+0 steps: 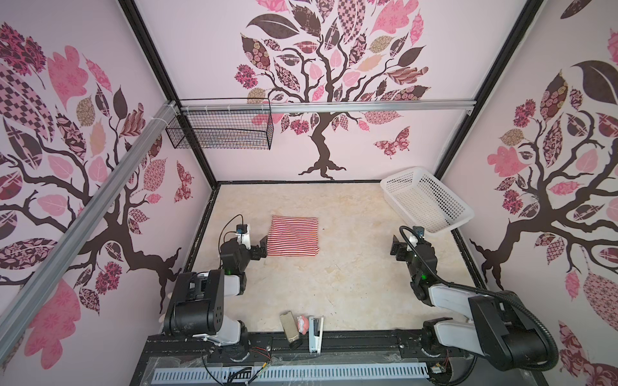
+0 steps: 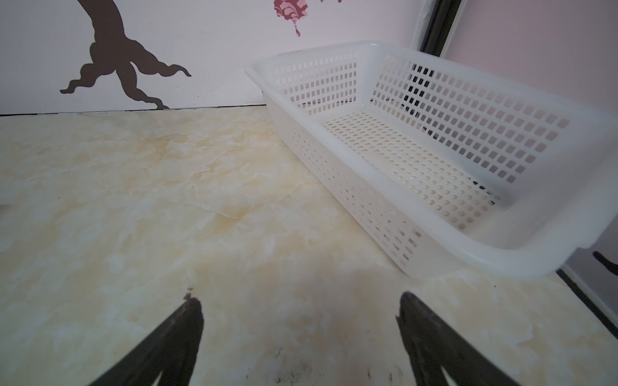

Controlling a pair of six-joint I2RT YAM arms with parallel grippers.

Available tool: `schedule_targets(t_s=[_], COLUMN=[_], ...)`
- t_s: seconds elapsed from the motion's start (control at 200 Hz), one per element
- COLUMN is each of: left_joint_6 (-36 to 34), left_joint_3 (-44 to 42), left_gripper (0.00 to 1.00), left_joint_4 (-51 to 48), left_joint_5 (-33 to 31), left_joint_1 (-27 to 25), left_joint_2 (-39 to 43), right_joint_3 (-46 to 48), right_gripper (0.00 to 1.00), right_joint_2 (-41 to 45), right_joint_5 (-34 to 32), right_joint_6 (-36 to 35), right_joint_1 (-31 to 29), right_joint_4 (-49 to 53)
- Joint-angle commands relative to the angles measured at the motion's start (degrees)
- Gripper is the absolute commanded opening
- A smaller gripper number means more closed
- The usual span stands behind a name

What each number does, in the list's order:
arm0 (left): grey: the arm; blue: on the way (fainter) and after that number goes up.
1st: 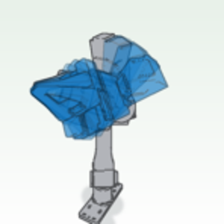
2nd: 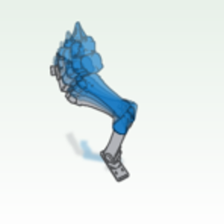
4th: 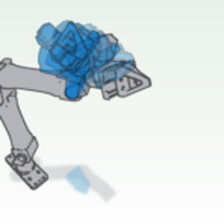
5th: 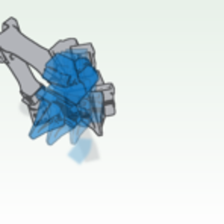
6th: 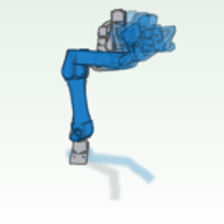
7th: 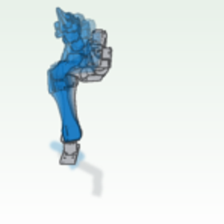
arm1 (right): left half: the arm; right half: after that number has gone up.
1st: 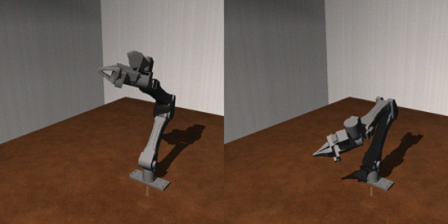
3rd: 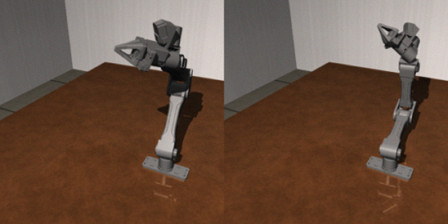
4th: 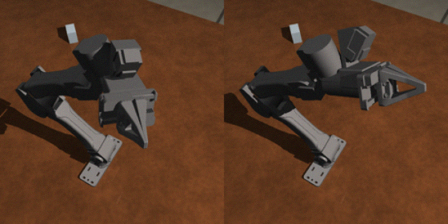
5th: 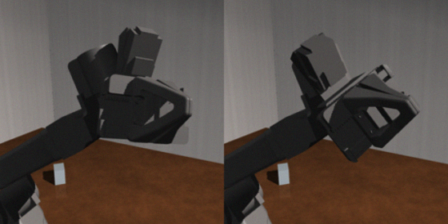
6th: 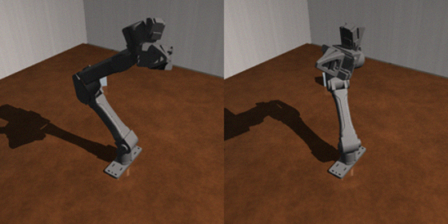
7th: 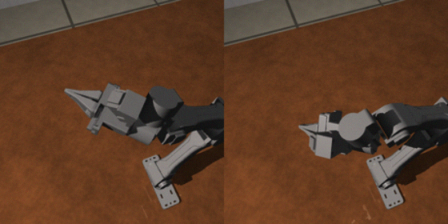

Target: Fold and stack the tank tops

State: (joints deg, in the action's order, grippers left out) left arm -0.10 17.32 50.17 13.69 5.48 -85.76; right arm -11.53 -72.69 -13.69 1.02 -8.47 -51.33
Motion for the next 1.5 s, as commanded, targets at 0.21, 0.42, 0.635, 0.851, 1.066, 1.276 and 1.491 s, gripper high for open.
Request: schedule_targets(t_s=[0.21,0.42,0.635,0.851,1.066,1.276,1.491], left_joint_6=[-0.5,-0.6,-0.2,-0.2,-0.1,-0.1,-0.1], left_joint_3=[1.3,2.3,4.1,4.0,3.9,4.0,3.9], left_gripper=[0.97,0.97,0.97,0.97,0.97,0.97,0.97], left_joint_4=[6.8,5.5,0.5,0.8,0.9,1.0,1.0], left_joint_5=[-0.5,-0.8,-2.1,-2.1,-2.1,-2.1,-2.1], left_joint_1=[-0.5,-0.6,-0.6,-0.6,-0.6,-0.6,-0.6], left_joint_2=[-3.6,-4.2,-3.4,-3.4,-3.4,-3.4,-3.4], right_joint_3=[-0.9,-4.3,-4.6,-4.8,-5.3,-5.3,-5.4], right_gripper=[0.94,0.95,1.0,1.0,1.0,1.0,1.0], right_joint_2=[-9.8,-15.6,-16.4,-16.5,-16.8,-16.8,-16.8], right_joint_5=[7.3,8.3,6.2,5.8,6.0,6.0,6.1], right_joint_6=[0.0,-0.5,-0.1,0.2,0.5,0.5,0.6], right_joint_1=[4.8,4.9,4.9,4.8,5.0,5.0,5.0], right_joint_4=[-15.8,-14.4,-15.2,-14.9,-14.3,-14.2,-14.1])
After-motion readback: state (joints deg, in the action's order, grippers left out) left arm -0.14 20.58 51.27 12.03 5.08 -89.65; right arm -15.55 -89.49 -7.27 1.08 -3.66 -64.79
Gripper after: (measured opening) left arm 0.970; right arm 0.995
